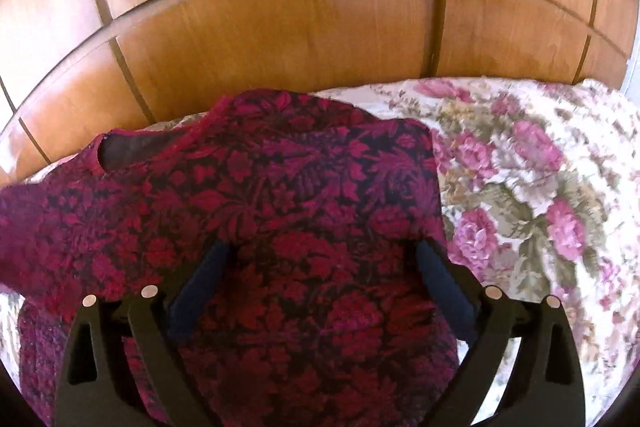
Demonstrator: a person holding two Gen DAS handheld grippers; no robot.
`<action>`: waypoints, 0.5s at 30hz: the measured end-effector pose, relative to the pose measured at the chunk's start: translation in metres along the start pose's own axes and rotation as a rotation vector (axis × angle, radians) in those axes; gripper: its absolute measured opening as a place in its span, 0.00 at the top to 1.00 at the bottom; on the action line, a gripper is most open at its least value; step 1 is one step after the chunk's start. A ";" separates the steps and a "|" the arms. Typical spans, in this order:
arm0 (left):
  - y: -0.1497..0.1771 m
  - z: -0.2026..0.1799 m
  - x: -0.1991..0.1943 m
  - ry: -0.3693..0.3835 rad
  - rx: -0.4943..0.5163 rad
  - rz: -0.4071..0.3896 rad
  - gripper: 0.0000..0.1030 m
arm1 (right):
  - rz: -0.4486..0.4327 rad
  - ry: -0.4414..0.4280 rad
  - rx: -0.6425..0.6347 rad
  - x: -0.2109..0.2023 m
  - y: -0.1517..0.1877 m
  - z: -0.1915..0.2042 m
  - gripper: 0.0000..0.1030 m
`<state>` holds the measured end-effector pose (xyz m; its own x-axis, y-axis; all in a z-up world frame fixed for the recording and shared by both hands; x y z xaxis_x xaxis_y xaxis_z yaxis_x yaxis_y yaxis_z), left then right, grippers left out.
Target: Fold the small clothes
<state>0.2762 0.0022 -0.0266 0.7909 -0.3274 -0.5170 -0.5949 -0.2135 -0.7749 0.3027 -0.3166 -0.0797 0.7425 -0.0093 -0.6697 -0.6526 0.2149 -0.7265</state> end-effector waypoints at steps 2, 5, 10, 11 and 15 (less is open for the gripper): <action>-0.006 -0.002 0.003 -0.026 -0.011 -0.009 0.90 | -0.044 0.030 -0.040 -0.014 -0.001 0.010 0.05; -0.003 0.019 0.016 -0.131 -0.121 0.045 0.86 | -0.075 0.028 -0.084 -0.025 0.001 0.020 0.04; 0.016 0.048 0.017 -0.175 -0.193 0.090 0.86 | -0.024 0.028 -0.113 -0.011 0.013 0.023 0.03; 0.015 0.045 0.013 -0.156 -0.177 0.070 0.86 | -0.019 0.023 -0.098 -0.008 0.012 0.021 0.02; -0.003 0.017 0.017 -0.081 -0.068 0.032 0.85 | -0.018 0.014 -0.080 -0.003 0.013 0.016 0.02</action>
Point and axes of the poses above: each gripper's, at about its wrist camera, not at the fingertips, and x roughly the way its jaws point, z to its left, y to its underside, the point moved 3 cm from there along x, roughly the way its jaws point, and after that the axes turned 7 degrees about -z, right-handed, at the moved point
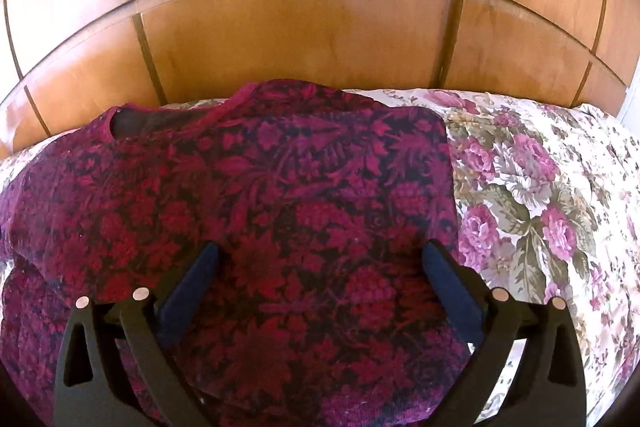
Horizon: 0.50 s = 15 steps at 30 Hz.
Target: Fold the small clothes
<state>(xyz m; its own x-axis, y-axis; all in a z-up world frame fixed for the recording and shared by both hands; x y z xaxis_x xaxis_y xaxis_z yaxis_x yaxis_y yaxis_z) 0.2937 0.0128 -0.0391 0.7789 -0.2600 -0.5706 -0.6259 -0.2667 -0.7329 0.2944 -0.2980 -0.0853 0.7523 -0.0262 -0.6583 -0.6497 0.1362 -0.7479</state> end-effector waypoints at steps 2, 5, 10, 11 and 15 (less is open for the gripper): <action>-0.005 -0.016 0.016 0.021 0.067 0.038 0.74 | -0.001 0.005 -0.005 0.001 0.000 0.000 0.02; 0.000 -0.014 0.053 -0.058 0.078 0.129 0.74 | 0.002 0.013 -0.013 -0.001 0.004 0.005 0.02; 0.013 -0.006 0.057 -0.081 0.089 0.110 0.74 | 0.005 0.015 -0.020 0.000 0.004 0.008 0.02; 0.015 -0.005 0.051 -0.073 0.075 0.108 0.74 | 0.006 0.012 -0.017 0.001 0.004 0.008 0.02; 0.016 -0.001 0.023 -0.056 0.055 0.081 0.74 | 0.006 0.008 -0.013 0.001 0.004 0.007 0.02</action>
Point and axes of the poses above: each gripper's, at about its wrist camera, not at the fingertips, and x roughly the way its jaws point, z to its left, y to its underside, the point moved 3 cm from there along x, roughly the way its jaws point, and after that the axes turned 7 degrees about -z, right-handed, at the moved point
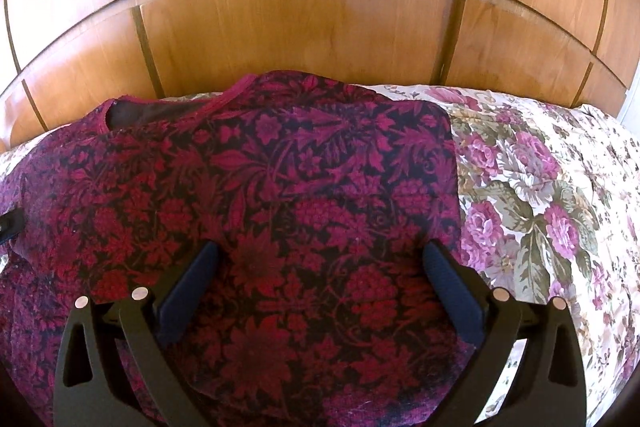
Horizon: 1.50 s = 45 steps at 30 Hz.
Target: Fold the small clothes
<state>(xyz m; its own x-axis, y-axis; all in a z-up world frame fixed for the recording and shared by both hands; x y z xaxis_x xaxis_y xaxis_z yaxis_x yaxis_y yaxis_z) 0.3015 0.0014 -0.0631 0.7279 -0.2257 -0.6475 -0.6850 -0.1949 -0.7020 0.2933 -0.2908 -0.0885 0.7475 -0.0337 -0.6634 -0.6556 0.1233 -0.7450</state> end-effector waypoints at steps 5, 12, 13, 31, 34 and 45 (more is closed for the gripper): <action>0.010 0.040 -0.044 0.010 -0.126 -0.052 0.54 | -0.002 0.017 -0.014 0.000 0.000 0.002 0.02; 0.026 0.137 -0.096 -0.080 -0.329 -0.108 0.36 | 0.002 0.018 -0.012 0.000 0.000 0.002 0.02; 0.028 0.156 -0.103 -0.108 -0.359 -0.111 0.36 | 0.001 0.019 -0.014 0.000 0.000 0.003 0.02; 0.015 0.347 -0.138 -0.273 -0.793 -0.172 0.46 | -0.011 0.055 -0.041 -0.008 0.004 0.012 0.02; 0.007 0.365 -0.130 -0.307 -0.808 -0.173 0.61 | -0.011 0.054 -0.041 -0.008 0.004 0.011 0.02; -0.027 0.321 -0.133 -0.312 -0.547 -0.236 0.87 | -0.011 0.053 -0.043 -0.007 0.003 0.009 0.02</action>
Point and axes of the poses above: each gripper's, at about its wrist camera, not at the fingertips, and x roughly the way its jaws point, z to its left, y to its underside, the point moved 3 cm from there along x, roughly the way its jaws point, and after that the axes turned 7 degrees about -z, right-handed, at the moved point
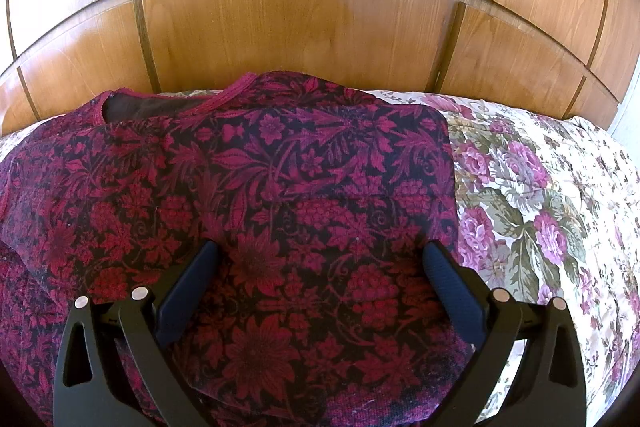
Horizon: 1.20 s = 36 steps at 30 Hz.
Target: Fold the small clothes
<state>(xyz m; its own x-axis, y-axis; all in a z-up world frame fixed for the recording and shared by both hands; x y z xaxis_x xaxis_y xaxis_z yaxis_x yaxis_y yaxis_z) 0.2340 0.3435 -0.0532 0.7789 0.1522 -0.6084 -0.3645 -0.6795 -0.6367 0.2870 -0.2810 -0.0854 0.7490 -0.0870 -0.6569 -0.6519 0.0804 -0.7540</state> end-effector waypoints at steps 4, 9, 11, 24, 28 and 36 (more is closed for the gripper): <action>0.022 -0.056 -0.019 0.102 0.164 -0.009 1.00 | -0.001 0.000 -0.001 0.000 0.000 0.000 0.02; 0.067 -0.124 -0.031 0.203 0.346 0.004 1.00 | -0.001 -0.002 -0.001 0.001 0.000 -0.001 0.02; 0.083 -0.139 -0.028 0.229 0.342 0.052 1.00 | 0.000 -0.005 0.002 0.001 0.000 -0.001 0.02; 0.040 -0.005 -0.009 0.019 -0.151 0.054 0.52 | -0.001 -0.017 0.010 0.002 -0.001 -0.004 0.02; 0.018 0.042 0.011 -0.050 -0.291 0.056 0.52 | -0.001 -0.016 0.010 0.001 -0.001 -0.002 0.02; -0.006 0.034 0.028 -0.063 -0.179 0.035 0.90 | -0.001 -0.014 0.009 0.001 -0.001 -0.004 0.02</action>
<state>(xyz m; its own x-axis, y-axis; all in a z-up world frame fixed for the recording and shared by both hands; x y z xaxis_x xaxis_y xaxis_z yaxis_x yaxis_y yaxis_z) 0.2411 0.3760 -0.0825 0.7316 0.1670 -0.6609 -0.2902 -0.8010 -0.5236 0.2880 -0.2850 -0.0858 0.7512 -0.0734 -0.6559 -0.6501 0.0891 -0.7546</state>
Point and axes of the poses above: each gripper's, at about its wrist camera, not at the fingertips, and x roughly the way its jaws point, z to its left, y to its underside, the point moved 3 cm from there along x, roughly the way its jaws point, and after that the axes turned 7 degrees about -z, right-handed, at the moved point
